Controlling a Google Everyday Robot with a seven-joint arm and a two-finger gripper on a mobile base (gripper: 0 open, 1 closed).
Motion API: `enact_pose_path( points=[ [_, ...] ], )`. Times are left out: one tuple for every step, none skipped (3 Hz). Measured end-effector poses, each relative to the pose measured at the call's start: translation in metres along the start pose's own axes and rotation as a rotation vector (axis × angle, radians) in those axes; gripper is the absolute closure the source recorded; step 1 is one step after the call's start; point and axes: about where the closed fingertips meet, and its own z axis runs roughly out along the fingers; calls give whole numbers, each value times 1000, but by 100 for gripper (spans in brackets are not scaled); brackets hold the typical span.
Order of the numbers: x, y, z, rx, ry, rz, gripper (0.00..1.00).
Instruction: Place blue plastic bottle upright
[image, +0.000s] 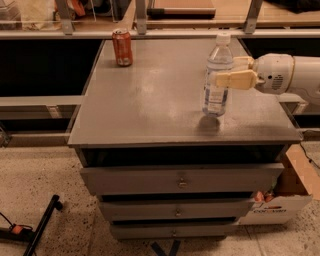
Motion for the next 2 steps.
enact_pose_path(
  points=[
    [8,-2,-6,7,-41,-9,100],
    [12,-2,-12,-11,-69,-42,82]
  ],
)
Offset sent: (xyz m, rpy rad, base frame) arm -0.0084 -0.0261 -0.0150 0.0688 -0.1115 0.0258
